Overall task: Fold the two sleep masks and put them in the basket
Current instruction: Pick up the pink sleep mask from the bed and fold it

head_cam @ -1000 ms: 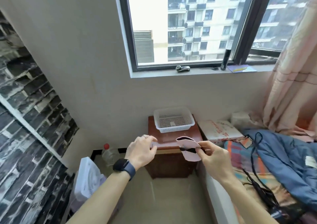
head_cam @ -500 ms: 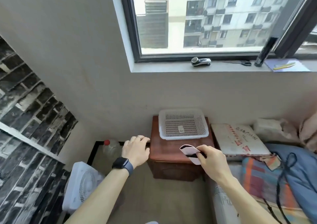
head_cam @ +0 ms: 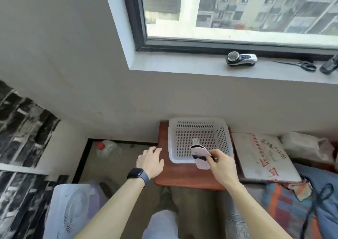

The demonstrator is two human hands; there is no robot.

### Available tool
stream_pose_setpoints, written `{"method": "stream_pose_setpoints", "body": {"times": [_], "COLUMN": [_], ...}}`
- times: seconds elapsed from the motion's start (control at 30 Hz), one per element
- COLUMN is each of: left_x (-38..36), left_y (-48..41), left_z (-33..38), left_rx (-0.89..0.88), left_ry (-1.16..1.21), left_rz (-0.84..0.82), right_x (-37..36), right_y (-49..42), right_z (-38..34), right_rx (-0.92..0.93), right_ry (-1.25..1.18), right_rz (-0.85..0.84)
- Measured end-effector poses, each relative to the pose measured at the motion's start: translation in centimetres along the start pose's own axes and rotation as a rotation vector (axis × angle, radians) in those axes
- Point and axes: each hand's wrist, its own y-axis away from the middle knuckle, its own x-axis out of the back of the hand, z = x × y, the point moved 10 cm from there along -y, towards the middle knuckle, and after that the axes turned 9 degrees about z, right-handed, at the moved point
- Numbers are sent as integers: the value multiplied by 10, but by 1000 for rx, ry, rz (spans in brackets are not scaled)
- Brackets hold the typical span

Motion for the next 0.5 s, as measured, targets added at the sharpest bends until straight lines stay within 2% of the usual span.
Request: {"method": "stream_pose_setpoints", "body": {"times": [0.3,0.5], "left_x": [-54,-86], "left_y": [-105,-140], "left_z": [0,13], "left_rx": [107,-77], "left_ry": [187,92], "left_rz": [-60,21], "right_x": [-93,-154], "right_y": [-78,-115], "right_z": [34,65], "right_rx": [-246,-381], "right_ry": [-81,-185], "right_rz": [-79,-154]}}
